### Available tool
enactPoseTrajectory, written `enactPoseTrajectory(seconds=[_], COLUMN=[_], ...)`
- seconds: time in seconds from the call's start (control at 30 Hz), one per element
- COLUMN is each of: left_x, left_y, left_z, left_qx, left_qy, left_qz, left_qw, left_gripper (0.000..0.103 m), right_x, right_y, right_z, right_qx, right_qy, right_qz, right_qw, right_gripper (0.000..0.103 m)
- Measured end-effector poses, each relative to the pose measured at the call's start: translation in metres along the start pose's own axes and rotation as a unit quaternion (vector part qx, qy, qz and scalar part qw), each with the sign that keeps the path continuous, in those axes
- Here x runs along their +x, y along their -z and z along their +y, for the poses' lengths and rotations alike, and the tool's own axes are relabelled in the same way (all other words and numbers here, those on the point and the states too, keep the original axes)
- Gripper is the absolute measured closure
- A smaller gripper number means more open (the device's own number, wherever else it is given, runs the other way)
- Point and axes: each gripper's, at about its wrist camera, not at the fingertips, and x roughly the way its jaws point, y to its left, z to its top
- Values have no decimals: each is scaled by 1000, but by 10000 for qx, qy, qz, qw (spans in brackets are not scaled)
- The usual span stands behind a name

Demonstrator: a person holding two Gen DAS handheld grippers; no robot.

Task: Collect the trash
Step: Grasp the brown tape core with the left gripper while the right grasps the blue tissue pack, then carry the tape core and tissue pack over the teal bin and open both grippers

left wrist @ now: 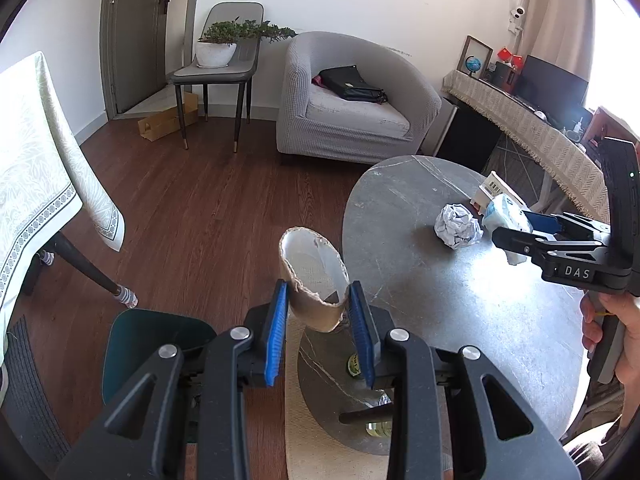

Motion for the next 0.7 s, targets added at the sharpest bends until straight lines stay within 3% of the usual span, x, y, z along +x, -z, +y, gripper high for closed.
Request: enactPoseTrajectory(seconds=[0.7], left_x=[22], left_y=[44], left_z=[109], left_qx=[-629], left_qy=[-541], left_qz=[579], left_qw=[9949], left_gripper=[70], right_x=[31], right_y=[-34], right_z=[116], right_qx=[-547], right_qy=[-1140], right_qz=[-34], right_qw=[9920], right_gripper=[34])
